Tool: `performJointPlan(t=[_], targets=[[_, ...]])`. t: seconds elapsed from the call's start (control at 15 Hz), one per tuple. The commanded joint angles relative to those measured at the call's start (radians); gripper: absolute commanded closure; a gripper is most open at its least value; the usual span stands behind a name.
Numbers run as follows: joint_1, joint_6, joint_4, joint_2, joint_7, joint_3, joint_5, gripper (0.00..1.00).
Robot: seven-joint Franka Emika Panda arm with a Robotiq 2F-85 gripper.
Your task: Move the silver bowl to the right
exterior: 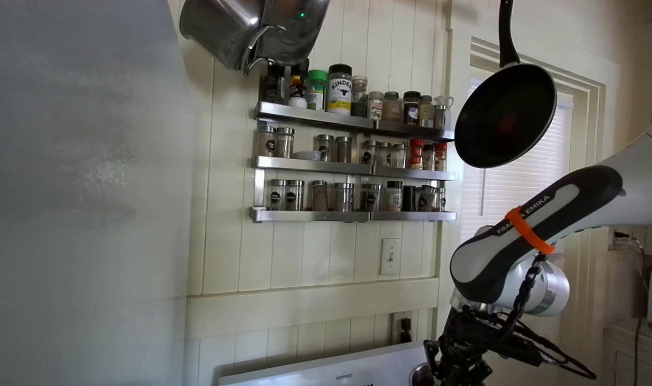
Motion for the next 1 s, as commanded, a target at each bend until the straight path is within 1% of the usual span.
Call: performJointPlan(t=[0.0, 0.13, 0.27, 0.33, 0.4, 0.47, 0.67, 0.87, 0.93], targets=[[-0.017, -0.134, -0.022, -0.100, 0.003, -0.005, -0.003, 0.44], [-0.035, -0.158, -0.025, -0.139, 0.024, -0.006, -0.031, 0.29], [-0.053, -0.173, -0.032, -0.165, 0.034, -0.007, -0.053, 0.16], [-0.060, -0.188, -0.033, -0.167, 0.040, -0.006, -0.063, 0.07], [-0.064, -0.197, -0.038, -0.165, 0.046, -0.004, -0.069, 0.01], [-0.067, -0.202, -0.042, -0.161, 0.055, 0.000, -0.068, 0.00], [-0.064, -0.167, -0.065, -0.125, 0.115, 0.018, -0.050, 0.00], [-0.071, -0.152, -0.079, -0.097, 0.197, 0.036, -0.068, 0.00], [-0.062, -0.175, -0.063, -0.110, 0.140, 0.018, -0.048, 0.00]])
